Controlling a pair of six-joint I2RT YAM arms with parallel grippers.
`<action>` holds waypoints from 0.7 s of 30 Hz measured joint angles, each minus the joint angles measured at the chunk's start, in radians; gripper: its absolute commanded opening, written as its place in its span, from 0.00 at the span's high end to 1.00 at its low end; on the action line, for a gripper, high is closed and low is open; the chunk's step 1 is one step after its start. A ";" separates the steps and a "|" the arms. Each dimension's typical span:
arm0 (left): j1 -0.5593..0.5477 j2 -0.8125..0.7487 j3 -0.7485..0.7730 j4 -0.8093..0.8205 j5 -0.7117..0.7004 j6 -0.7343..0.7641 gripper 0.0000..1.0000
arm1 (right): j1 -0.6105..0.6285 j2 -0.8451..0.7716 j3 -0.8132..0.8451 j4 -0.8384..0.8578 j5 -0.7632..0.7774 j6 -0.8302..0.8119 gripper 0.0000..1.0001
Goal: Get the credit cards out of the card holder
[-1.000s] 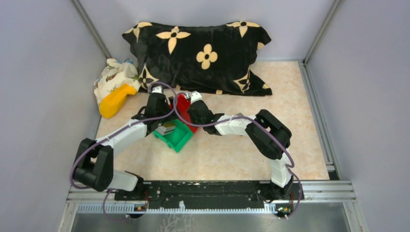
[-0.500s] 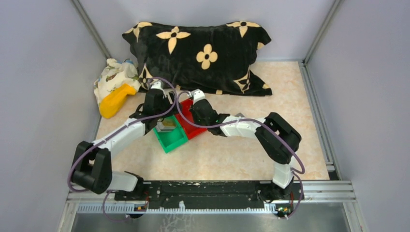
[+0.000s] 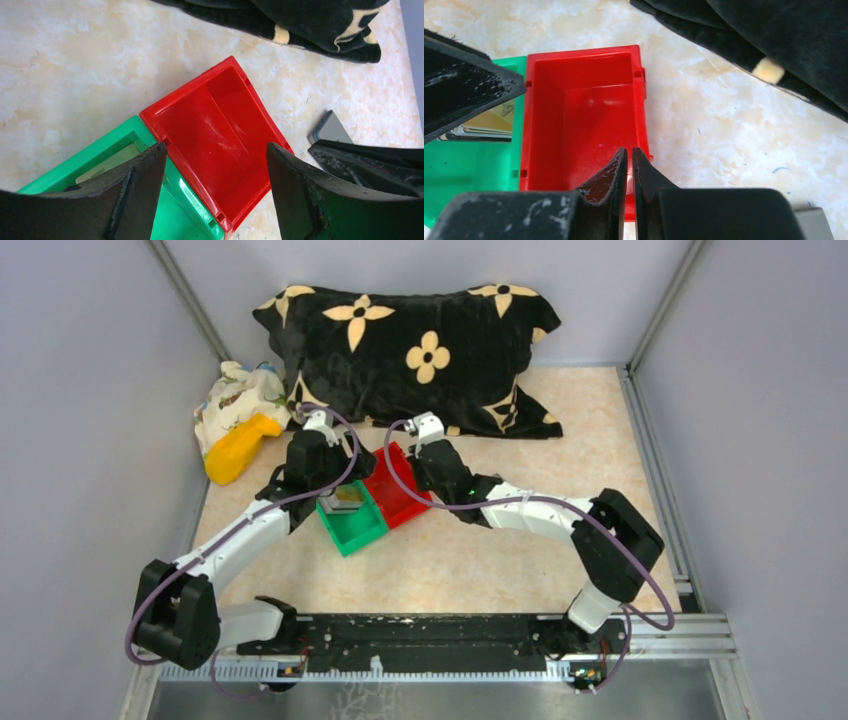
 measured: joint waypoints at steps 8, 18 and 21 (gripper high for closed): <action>0.000 -0.005 -0.027 0.014 0.042 0.000 0.21 | -0.011 -0.060 -0.122 -0.001 0.022 0.011 0.89; 0.000 -0.016 -0.027 0.014 0.048 0.003 0.21 | -0.011 -0.090 -0.237 0.004 0.017 0.071 0.86; 0.000 -0.029 -0.027 0.014 0.056 0.003 0.21 | -0.011 -0.090 -0.237 0.017 0.016 0.078 0.85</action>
